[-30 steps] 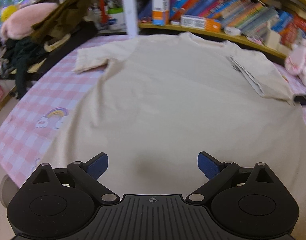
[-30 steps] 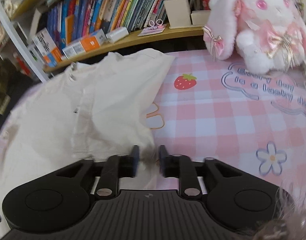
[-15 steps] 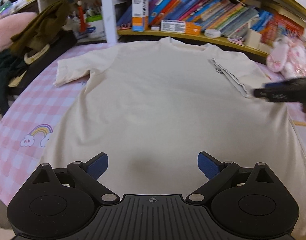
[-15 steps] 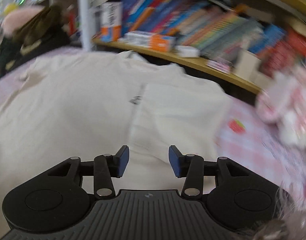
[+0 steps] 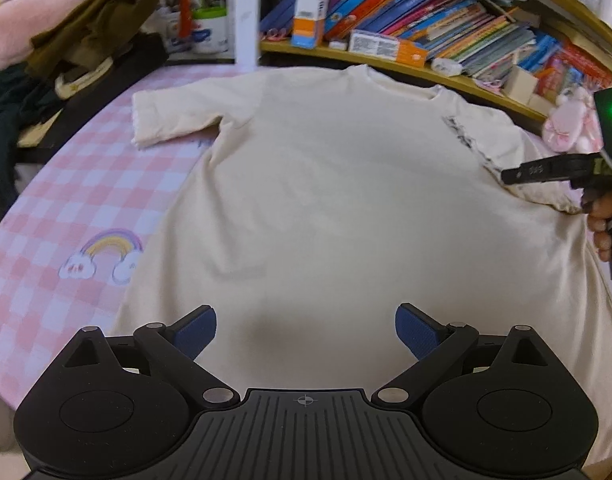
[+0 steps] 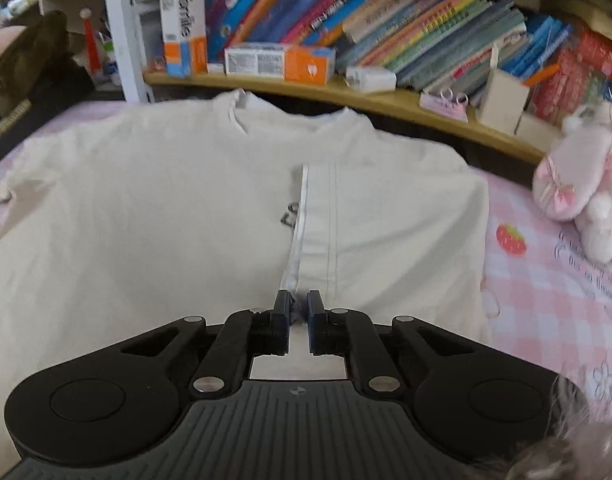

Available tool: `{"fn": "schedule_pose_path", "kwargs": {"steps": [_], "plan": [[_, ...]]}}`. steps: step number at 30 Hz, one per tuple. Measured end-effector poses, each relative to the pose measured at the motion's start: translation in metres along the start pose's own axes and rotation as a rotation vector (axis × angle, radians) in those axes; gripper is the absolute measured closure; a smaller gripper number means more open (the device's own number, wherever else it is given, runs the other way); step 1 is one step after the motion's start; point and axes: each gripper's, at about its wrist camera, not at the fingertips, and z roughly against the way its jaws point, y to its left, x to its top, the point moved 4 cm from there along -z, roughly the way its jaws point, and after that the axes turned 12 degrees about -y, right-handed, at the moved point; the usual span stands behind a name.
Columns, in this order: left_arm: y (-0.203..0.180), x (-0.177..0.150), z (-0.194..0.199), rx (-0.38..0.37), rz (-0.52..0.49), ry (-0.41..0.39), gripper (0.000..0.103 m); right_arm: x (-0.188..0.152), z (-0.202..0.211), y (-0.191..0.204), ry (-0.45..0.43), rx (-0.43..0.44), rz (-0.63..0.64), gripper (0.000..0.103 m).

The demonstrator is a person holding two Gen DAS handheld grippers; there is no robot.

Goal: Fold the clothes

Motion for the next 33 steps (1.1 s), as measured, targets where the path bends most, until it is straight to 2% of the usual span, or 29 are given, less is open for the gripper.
{"fn": "schedule_pose_path", "kwargs": {"steps": [3,6,9,11,13,16,20,26,33], "plan": [[0.0,0.005,-0.005,-0.038,-0.025,-0.002,0.005,-0.004,0.002,0.001,0.015,-0.01,-0.011,0.09],[0.001,0.011,-0.01,-0.074,-0.04,-0.013,0.005,-0.004,0.016,-0.001,-0.012,-0.014,-0.03,0.065],[0.001,0.019,-0.014,-0.11,-0.047,-0.036,0.005,-0.006,0.04,0.001,-0.047,-0.006,-0.058,0.063],[0.002,0.024,-0.017,-0.13,-0.051,-0.048,0.005,-0.012,0.057,0.003,-0.057,-0.04,-0.059,0.055],[0.003,0.028,-0.02,-0.144,-0.046,-0.054,0.005,-0.022,0.076,0.005,-0.059,-0.073,-0.072,0.042],[0.007,0.031,-0.024,-0.164,-0.034,-0.058,0.005,-0.041,0.105,0.008,-0.054,-0.116,-0.104,0.034],[0.012,0.029,-0.028,-0.176,-0.034,-0.041,0.005,-0.073,0.139,-0.003,-0.029,-0.211,-0.179,0.032],[0.007,0.02,-0.031,-0.203,-0.064,-0.014,0.005,-0.118,0.177,-0.004,0.013,-0.351,-0.375,0.031],[-0.012,0.01,-0.02,-0.233,-0.114,-0.009,0.005,-0.143,0.206,0.014,0.029,-0.396,-0.351,0.025]]}}
